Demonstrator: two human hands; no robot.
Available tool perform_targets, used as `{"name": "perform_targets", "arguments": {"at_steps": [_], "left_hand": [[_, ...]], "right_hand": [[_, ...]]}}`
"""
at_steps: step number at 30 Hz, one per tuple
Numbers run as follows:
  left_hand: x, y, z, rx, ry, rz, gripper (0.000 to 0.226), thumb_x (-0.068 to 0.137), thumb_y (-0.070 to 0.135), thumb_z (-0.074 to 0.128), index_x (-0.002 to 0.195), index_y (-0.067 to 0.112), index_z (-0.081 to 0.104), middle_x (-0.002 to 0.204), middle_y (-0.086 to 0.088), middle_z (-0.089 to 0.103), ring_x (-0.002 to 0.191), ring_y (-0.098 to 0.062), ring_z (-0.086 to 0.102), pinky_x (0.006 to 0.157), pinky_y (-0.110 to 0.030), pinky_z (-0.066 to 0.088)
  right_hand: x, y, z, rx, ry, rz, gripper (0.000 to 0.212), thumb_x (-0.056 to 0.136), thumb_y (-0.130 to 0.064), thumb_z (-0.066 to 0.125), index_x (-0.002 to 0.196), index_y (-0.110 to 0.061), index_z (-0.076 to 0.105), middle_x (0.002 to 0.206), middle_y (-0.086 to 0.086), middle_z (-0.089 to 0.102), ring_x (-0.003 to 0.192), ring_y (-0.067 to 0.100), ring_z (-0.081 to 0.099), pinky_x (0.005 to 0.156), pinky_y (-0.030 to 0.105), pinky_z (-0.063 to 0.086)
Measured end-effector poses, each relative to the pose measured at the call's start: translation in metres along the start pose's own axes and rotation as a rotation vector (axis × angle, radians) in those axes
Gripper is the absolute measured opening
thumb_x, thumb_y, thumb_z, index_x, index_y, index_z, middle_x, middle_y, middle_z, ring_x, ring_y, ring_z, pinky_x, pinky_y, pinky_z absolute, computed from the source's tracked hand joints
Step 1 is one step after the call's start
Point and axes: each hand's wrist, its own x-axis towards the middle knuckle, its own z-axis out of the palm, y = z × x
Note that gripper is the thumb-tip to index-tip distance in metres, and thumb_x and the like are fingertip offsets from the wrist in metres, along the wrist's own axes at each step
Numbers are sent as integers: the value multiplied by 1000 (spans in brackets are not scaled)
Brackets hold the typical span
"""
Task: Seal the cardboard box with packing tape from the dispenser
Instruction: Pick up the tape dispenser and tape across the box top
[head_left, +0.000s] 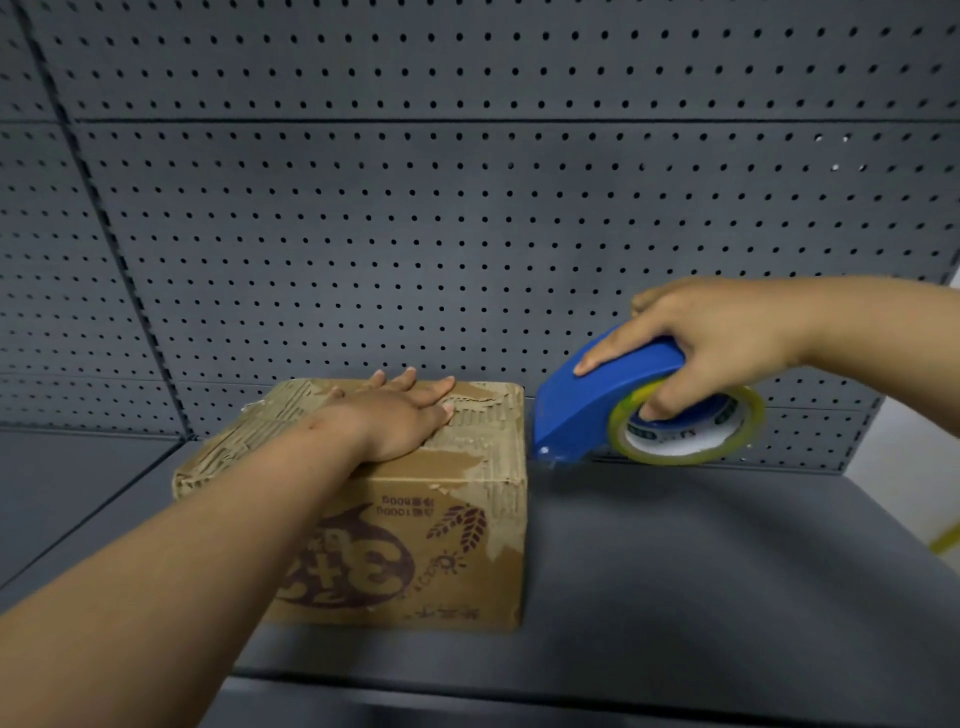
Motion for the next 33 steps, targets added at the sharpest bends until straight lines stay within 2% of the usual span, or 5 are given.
{"name": "perform_targets", "arguments": {"at_steps": [4,11,26,31,33], "left_hand": [[1,-1,-1,0,-6,0,53,91,61,14,143,54,3,160,7,-5,147,-23,-7,116,-56,1],[3,-1,0,-8,-15,-3,53,91,61,14,142,54,3,160,7,-5,147,-24,-7,115,-58,1],[-1,0,-1,-18,-13,-8,53,91,60,15,143,54,4,160,8,-5,147,-23,-7,116,-55,0],[-1,0,-1,-24,-16,-5,53,91,60,15,143,53,3,160,7,-6,147,-24,-8,115,-55,0],[-3,2,-1,-17,-11,-2,53,92,60,15,143,53,3,160,7,-6,147,-24,-7,115,-55,0]], "right_hand": [[-8,0,-2,63,-65,2,55,67,-35,74,110,-61,51,88,-12,43,70,-10,48,60,13,38],[-2,-15,-9,48,-116,22,51,69,-30,73,108,-58,55,85,-16,53,74,11,56,66,22,45],[0,-26,-3,19,-24,75,49,72,-27,70,111,-52,57,82,-23,49,74,5,53,63,18,39],[-14,-30,-3,-16,-74,72,51,68,-32,71,109,-56,54,85,-8,56,71,11,56,60,20,41],[-7,-30,-1,-6,-49,69,49,71,-29,70,110,-55,55,82,-16,53,70,8,54,59,19,38]]}}
